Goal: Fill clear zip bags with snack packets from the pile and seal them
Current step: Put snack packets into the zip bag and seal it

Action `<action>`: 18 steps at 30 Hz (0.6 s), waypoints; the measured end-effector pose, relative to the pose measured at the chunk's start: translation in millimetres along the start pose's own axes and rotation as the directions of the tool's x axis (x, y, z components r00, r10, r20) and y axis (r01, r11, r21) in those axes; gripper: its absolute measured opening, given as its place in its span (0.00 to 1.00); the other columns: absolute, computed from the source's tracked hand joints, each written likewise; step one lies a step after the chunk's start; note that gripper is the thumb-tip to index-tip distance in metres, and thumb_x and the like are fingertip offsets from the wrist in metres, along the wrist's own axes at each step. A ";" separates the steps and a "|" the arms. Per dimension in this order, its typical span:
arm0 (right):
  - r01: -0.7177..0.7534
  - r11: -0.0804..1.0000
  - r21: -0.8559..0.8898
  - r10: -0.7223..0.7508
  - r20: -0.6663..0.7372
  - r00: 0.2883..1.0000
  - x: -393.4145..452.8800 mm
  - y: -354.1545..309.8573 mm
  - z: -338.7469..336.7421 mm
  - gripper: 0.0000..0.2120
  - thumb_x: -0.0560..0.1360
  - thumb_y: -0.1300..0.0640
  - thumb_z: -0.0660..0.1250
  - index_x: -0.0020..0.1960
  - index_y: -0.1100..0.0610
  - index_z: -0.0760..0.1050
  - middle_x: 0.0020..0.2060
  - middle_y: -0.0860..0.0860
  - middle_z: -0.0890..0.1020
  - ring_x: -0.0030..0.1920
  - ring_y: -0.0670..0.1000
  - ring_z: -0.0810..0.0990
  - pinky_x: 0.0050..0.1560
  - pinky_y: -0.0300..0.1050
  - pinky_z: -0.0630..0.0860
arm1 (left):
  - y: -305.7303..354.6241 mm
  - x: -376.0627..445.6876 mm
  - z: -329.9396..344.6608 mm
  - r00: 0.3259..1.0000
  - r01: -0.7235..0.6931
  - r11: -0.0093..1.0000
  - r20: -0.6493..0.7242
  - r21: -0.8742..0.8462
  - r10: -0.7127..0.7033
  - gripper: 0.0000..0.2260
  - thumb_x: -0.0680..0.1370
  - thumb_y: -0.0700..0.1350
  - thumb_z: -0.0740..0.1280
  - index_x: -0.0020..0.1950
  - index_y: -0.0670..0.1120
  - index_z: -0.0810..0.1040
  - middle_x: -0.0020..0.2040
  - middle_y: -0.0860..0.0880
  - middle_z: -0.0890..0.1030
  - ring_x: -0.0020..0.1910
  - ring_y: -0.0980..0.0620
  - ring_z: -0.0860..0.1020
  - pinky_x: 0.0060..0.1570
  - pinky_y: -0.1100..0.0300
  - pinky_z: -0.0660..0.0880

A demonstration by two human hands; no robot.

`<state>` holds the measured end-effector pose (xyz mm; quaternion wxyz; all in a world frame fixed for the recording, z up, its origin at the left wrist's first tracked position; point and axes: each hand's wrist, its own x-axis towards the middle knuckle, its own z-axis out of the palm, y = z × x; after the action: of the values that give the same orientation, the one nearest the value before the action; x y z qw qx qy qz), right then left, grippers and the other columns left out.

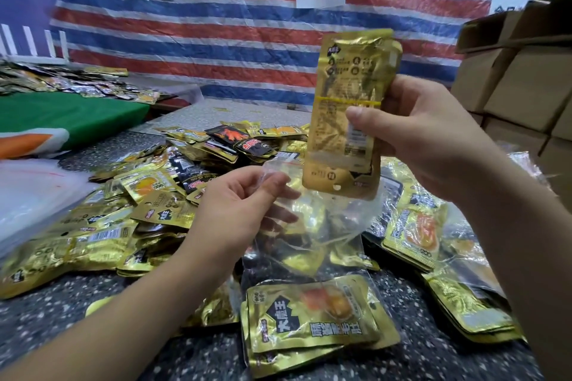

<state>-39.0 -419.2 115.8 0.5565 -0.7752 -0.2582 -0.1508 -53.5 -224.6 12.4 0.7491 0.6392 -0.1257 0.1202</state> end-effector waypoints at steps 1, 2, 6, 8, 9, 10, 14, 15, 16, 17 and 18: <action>0.008 1.000 0.011 -0.008 -0.020 1.000 0.2 -0.4 -0.7 0.07 0.76 0.63 0.70 0.52 0.55 0.80 0.47 0.53 0.86 0.49 0.55 0.86 0.52 0.58 0.82 | 0.0 -0.1 0.0 1.000 -0.004 1.000 0.003 0.003 0.004 0.11 0.72 0.51 0.68 0.44 0.43 0.82 0.41 0.46 0.86 0.31 0.50 0.83 0.24 0.63 0.75; 0.012 1.000 0.023 -0.011 -0.032 0.999 0.5 -1.1 -2.2 0.07 0.76 0.63 0.70 0.52 0.55 0.80 0.47 0.53 0.86 0.49 0.54 0.86 0.52 0.58 0.82 | 0.0 -0.3 -0.3 1.000 -0.003 1.000 0.006 0.004 0.003 0.11 0.72 0.51 0.68 0.44 0.43 0.82 0.41 0.46 0.86 0.31 0.50 0.83 0.23 0.64 0.74; 0.023 0.999 -0.023 -0.024 -0.021 1.000 0.4 -4.2 -12.0 0.08 0.75 0.62 0.71 0.53 0.55 0.80 0.48 0.53 0.86 0.49 0.54 0.86 0.53 0.59 0.82 | -1.3 -0.1 -1.5 0.999 0.021 1.000 0.027 0.016 -0.022 0.12 0.71 0.53 0.68 0.43 0.45 0.83 0.42 0.45 0.86 0.31 0.50 0.83 0.25 0.61 0.76; 0.024 0.999 -0.023 -0.024 0.010 1.000 -0.6 -5.7 -14.8 0.08 0.74 0.62 0.72 0.53 0.55 0.80 0.48 0.53 0.86 0.50 0.54 0.86 0.53 0.60 0.82 | -2.3 0.5 -1.7 0.999 0.030 0.999 0.036 0.041 -0.031 0.11 0.71 0.54 0.67 0.42 0.48 0.84 0.41 0.44 0.86 0.31 0.48 0.82 0.26 0.59 0.78; 0.031 0.999 -0.025 -0.030 0.034 0.999 -1.2 -6.4 -14.5 0.08 0.74 0.61 0.72 0.52 0.55 0.81 0.48 0.53 0.87 0.50 0.54 0.86 0.53 0.59 0.82 | -3.0 0.7 -1.5 0.999 0.030 0.999 0.037 0.043 -0.032 0.11 0.71 0.54 0.67 0.42 0.49 0.84 0.41 0.43 0.86 0.32 0.47 0.82 0.25 0.59 0.78; 0.044 0.998 -0.037 -0.041 0.063 0.997 -2.4 -7.6 -12.7 0.08 0.73 0.61 0.72 0.51 0.54 0.81 0.47 0.52 0.87 0.49 0.53 0.86 0.53 0.57 0.82 | -3.7 0.8 -1.1 0.999 0.028 0.999 0.032 0.035 -0.029 0.11 0.71 0.54 0.68 0.42 0.48 0.84 0.41 0.43 0.86 0.32 0.47 0.83 0.25 0.59 0.77; 0.092 0.988 -0.120 -0.075 0.143 0.987 -7.9 -11.6 2.1 0.10 0.69 0.56 0.72 0.51 0.54 0.81 0.47 0.51 0.87 0.50 0.52 0.86 0.55 0.56 0.81 | -5.8 1.6 1.1 1.000 -0.013 1.000 0.007 0.005 0.013 0.10 0.73 0.51 0.68 0.41 0.44 0.83 0.40 0.44 0.85 0.32 0.49 0.84 0.23 0.62 0.74; 0.089 0.986 -0.138 -0.070 0.141 0.988 -8.4 -11.8 6.1 0.10 0.69 0.56 0.72 0.51 0.55 0.82 0.47 0.51 0.87 0.49 0.52 0.86 0.55 0.57 0.81 | -5.8 1.7 1.3 1.000 -0.023 1.000 0.008 0.015 0.023 0.11 0.73 0.51 0.68 0.42 0.43 0.83 0.39 0.43 0.85 0.32 0.49 0.84 0.23 0.62 0.74; 0.075 0.986 -0.149 -0.056 0.129 0.990 -8.7 -12.1 9.7 0.10 0.70 0.55 0.72 0.51 0.55 0.81 0.47 0.52 0.87 0.49 0.53 0.86 0.55 0.58 0.81 | -5.1 1.3 1.1 1.000 -0.029 0.999 0.013 0.024 0.029 0.12 0.73 0.51 0.68 0.43 0.42 0.83 0.39 0.42 0.84 0.32 0.49 0.83 0.23 0.62 0.74; 0.054 0.986 -0.156 -0.038 0.109 0.993 -8.7 -12.1 13.1 0.09 0.71 0.56 0.72 0.51 0.56 0.81 0.46 0.52 0.87 0.48 0.53 0.86 0.55 0.59 0.81 | -4.4 1.0 1.1 0.999 -0.031 0.999 0.018 0.029 0.030 0.14 0.73 0.51 0.67 0.45 0.41 0.82 0.39 0.42 0.84 0.31 0.50 0.83 0.23 0.63 0.74; 0.032 0.985 -0.168 -0.018 0.085 0.996 -8.8 -12.4 16.3 0.07 0.73 0.58 0.73 0.51 0.56 0.81 0.46 0.53 0.87 0.48 0.54 0.86 0.55 0.60 0.81 | -3.7 0.4 0.9 0.999 -0.030 0.999 0.022 0.029 0.029 0.14 0.73 0.51 0.67 0.46 0.41 0.82 0.39 0.42 0.84 0.31 0.50 0.83 0.22 0.62 0.73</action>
<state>-54.2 -402.8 115.5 0.4756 -0.8218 -0.2774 -0.1467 -51.8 -226.0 9.3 0.7364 0.6495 -0.1414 0.1262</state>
